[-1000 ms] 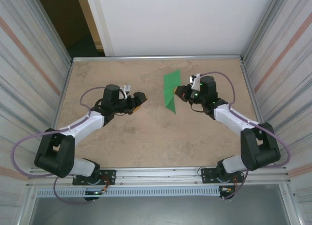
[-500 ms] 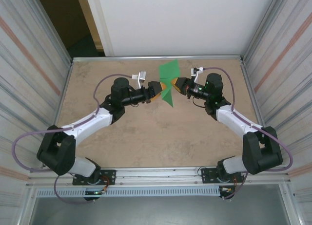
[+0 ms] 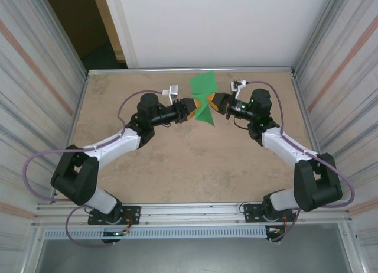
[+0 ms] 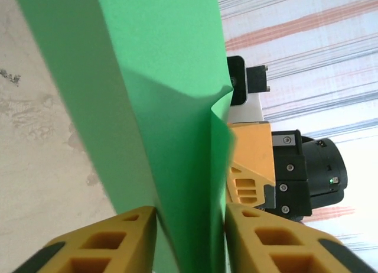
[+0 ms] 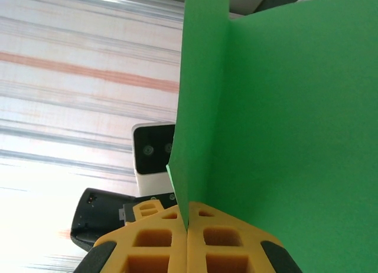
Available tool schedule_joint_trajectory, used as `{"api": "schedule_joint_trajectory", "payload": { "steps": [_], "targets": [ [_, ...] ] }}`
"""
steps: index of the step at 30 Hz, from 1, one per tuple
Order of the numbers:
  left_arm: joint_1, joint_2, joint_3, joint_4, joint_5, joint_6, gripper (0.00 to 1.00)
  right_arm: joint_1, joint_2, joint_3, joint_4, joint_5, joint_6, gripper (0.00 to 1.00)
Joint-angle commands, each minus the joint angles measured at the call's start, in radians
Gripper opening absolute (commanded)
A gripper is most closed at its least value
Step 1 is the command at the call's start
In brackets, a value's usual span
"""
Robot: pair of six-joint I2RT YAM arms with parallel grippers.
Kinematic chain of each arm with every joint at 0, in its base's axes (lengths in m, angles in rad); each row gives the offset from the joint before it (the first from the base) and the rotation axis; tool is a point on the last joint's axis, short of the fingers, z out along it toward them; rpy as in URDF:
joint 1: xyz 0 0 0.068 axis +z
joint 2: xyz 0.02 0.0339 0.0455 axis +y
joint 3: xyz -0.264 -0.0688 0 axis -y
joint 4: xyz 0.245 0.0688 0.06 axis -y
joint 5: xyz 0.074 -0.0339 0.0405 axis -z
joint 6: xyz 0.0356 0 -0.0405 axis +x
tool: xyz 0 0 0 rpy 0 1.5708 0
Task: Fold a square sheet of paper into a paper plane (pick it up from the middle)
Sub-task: Turn over the paper at the center of the table.
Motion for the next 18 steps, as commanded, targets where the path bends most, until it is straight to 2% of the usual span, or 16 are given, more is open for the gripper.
{"api": "schedule_joint_trajectory", "payload": {
  "steps": [1, 7, 9, 12, 15, 18],
  "targets": [
    [0.008, -0.013, 0.023, 0.080, 0.020, -0.010, 0.29, -0.005, 0.006, 0.010, 0.042, -0.028, 0.019, 0.03],
    [0.012, -0.019, 0.017, 0.067, 0.017, 0.003, 0.16, -0.005, 0.000, 0.008, 0.004, -0.028, -0.010, 0.08],
    [0.015, -0.023, 0.014, 0.051, 0.016, 0.013, 0.11, -0.007, -0.012, 0.017, -0.058, -0.021, -0.043, 0.17],
    [0.028, -0.039, 0.010, -0.023, 0.010, 0.052, 0.07, -0.015, -0.052, 0.043, -0.242, 0.012, -0.156, 0.38],
    [0.040, -0.077, 0.017, -0.204, -0.021, 0.160, 0.06, -0.027, -0.100, 0.083, -0.479, 0.093, -0.320, 0.55],
    [0.049, -0.122, 0.037, -0.453, -0.092, 0.323, 0.05, -0.058, -0.138, 0.089, -0.649, 0.191, -0.413, 0.64]
  ]
}}
